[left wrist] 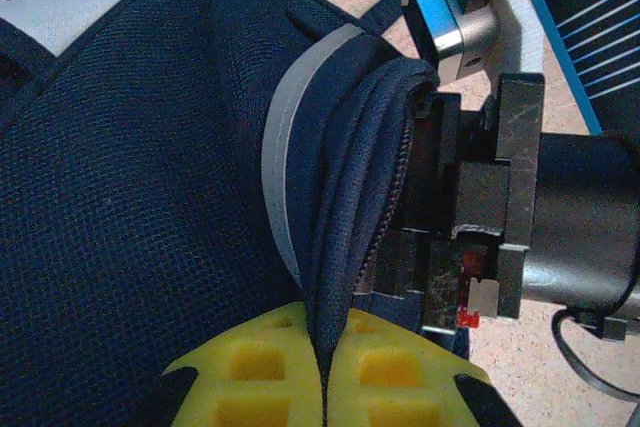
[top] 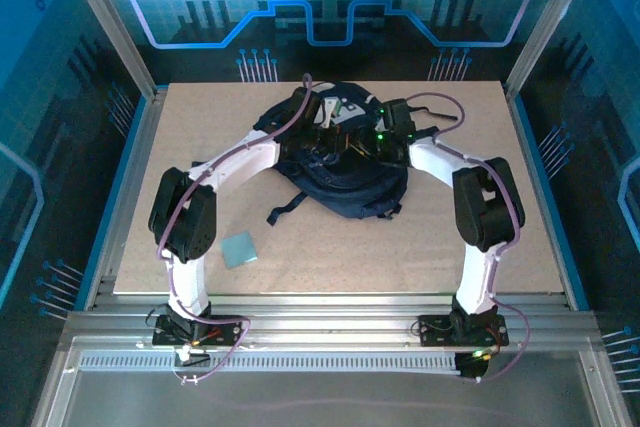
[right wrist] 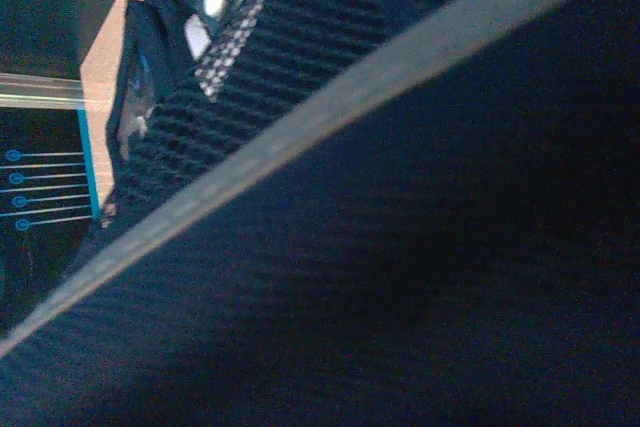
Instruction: Pack the student bag
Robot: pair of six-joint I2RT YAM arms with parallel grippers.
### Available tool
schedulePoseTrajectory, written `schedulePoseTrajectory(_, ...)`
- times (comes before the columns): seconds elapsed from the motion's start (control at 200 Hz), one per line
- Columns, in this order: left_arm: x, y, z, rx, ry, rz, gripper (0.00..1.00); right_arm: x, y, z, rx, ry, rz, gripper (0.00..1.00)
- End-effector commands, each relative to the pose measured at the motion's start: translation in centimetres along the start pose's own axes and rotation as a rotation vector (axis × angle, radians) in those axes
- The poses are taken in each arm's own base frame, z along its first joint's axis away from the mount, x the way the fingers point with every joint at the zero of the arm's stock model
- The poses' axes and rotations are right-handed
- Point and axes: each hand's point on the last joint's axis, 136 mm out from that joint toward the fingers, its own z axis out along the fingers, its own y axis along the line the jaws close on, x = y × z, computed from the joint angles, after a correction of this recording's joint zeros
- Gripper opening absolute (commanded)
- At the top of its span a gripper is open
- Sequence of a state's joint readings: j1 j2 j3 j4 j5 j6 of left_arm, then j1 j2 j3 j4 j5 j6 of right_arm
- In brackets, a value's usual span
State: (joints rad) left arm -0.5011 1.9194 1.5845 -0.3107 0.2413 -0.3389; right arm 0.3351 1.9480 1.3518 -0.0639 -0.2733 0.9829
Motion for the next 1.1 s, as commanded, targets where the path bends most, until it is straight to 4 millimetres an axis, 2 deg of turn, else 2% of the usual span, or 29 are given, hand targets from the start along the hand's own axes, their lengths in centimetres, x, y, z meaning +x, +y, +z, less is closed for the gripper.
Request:
schedulePoseTrajectory(0.0,-2.4,-2.5,-2.6,0.061,-0.068,0.030,0.05,1.1,4.2,0.0,-0.118,0.024,-0.086,0.23)
schedulePoseTrajectory(0.03,-2.5,-2.1,-2.8,0.044,-0.070,0.020,0.13,1.2,3.7,-0.6,-0.104,0.023,-0.092,0.24)
schedulePoseTrajectory(0.09,-2.6,-1.2,-3.2,0.008,-0.074,-0.005,0.44,1.5,2.7,-2.0,-0.069,0.030,-0.100,0.28)
schedulePoseTrajectory(0.145,-2.4,-0.3,-3.7,-0.022,-0.081,-0.033,0.61,2.1,1.8,-3.5,-0.040,0.051,-0.123,0.32)
schedulePoseTrajectory(0.195,-2.1,0.5,-4.4,-0.060,-0.089,-0.060,0.85,2.9,0.8,-4.8,0.007,0.068,-0.150,0.36)
schedulePoseTrajectory(0.255,-1.6,1.4,-5.4,-0.101,-0.103,-0.074,0.98,3.8,-0.6,-6.5,0.072,0.075,-0.192,0.41)
schedulePoseTrajectory(0.27,-1.5,1.4,-5.7,-0.110,-0.108,-0.075,0.99,4.0,-1.0,-6.9,0.091,0.074,-0.201,0.42)
schedulePoseTrajectory(0.345,-0.6,2.6,-7.3,-0.180,-0.113,-0.084,0.99,4.7,-2.5,-8.9,0.164,0.061,-0.251,0.62)
schedulePoseTrajectory(0.41,0.5,3.6,-8.9,-0.250,-0.105,-0.097,0.99,4.9,-3.6,-10.5,0.220,0.040,-0.273,0.76)
schedulePoseTrajectory(0.515,3.3,5.8,-11.2,-0.354,-0.058,-0.159,0.99,5.0,-4.8,-12.6,0.285,0.001,-0.308,1.00)
schedulePoseTrajectory(0.675,8.9,9.5,-14.0,-0.530,0.004,-0.286,0.99,5.2,-6.6,-14.3,0.369,-0.018,-0.350,1.00)
schedulePoseTrajectory(0.765,12.5,11.5,-15.6,-0.617,0.017,-0.385,0.99,5.7,-6.9,-14.2,0.356,-0.005,-0.359,1.00)
schedulePoseTrajectory(0.865,15.3,13.0,-17.2,-0.673,0.033,-0.458,0.99,6.4,-6.9,-13.7,0.315,0.007,-0.360,1.00)
schedulePoseTrajectory(0.97,18.2,14.8,-18.3,-0.723,0.090,-0.528,0.99,7.1,-6.9,-13.4,0.284,0.020,-0.350,1.00)
schedulePoseTrajectory(1.095,21.1,16.7,-18.5,-0.738,0.144,-0.600,0.99,7.6,-7.3,-13.6,0.284,0.015,-0.349,1.00)
